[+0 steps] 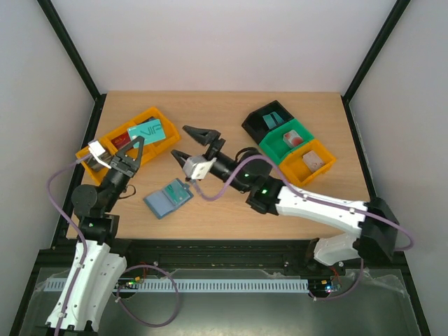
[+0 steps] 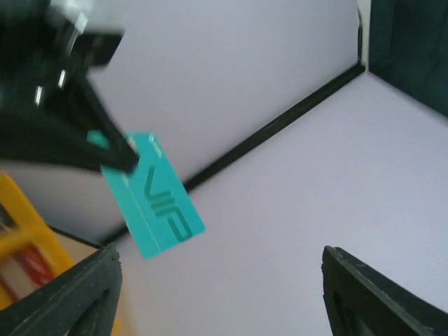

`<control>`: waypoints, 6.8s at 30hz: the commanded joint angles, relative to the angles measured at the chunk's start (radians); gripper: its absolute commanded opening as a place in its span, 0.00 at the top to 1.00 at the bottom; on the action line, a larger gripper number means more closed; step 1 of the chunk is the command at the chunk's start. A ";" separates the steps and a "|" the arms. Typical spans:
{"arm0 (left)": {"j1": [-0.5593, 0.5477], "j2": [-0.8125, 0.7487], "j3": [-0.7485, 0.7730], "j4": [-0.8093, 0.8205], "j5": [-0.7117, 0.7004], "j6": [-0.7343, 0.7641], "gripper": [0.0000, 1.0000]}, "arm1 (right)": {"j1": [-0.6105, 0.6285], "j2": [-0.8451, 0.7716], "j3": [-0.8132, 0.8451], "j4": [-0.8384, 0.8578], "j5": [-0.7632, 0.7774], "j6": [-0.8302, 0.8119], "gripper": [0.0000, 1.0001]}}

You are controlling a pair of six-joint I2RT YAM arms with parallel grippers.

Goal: Take the credit cards out of the card holder

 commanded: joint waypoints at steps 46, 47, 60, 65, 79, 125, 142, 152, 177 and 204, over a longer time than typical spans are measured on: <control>0.017 -0.005 0.002 -0.016 -0.015 -0.034 0.98 | 0.060 0.474 0.160 0.662 0.122 -1.131 0.60; 0.017 -0.006 0.004 -0.013 -0.014 -0.033 0.97 | 0.060 0.479 0.170 0.646 0.128 -1.132 0.61; 0.015 -0.007 -0.003 -0.007 -0.015 -0.034 0.98 | 0.060 0.478 0.170 0.573 0.143 -1.166 0.73; 0.014 -0.007 -0.001 -0.011 -0.015 -0.033 0.98 | 0.062 0.480 0.161 0.549 0.139 -1.187 0.95; 0.044 -0.055 -0.035 -0.082 -0.069 -0.014 0.01 | 0.059 0.394 0.317 0.032 0.462 -0.704 0.98; 0.268 -0.377 -0.344 -0.595 -0.379 0.050 0.01 | -0.819 0.937 0.970 -1.200 0.419 0.179 0.98; 0.277 -0.361 -0.351 -0.588 -0.377 0.038 0.01 | -0.828 0.890 0.869 -1.243 0.438 0.146 0.98; 0.281 -0.358 -0.352 -0.588 -0.373 0.035 0.01 | -0.827 0.924 0.898 -1.272 0.484 0.123 0.98; 0.281 -0.355 -0.356 -0.584 -0.373 0.027 0.01 | -0.827 0.998 0.948 -1.204 0.547 0.143 0.73; 0.280 -0.375 -0.360 -0.585 -0.369 0.014 0.00 | -0.851 0.847 0.999 -1.123 0.045 0.773 0.32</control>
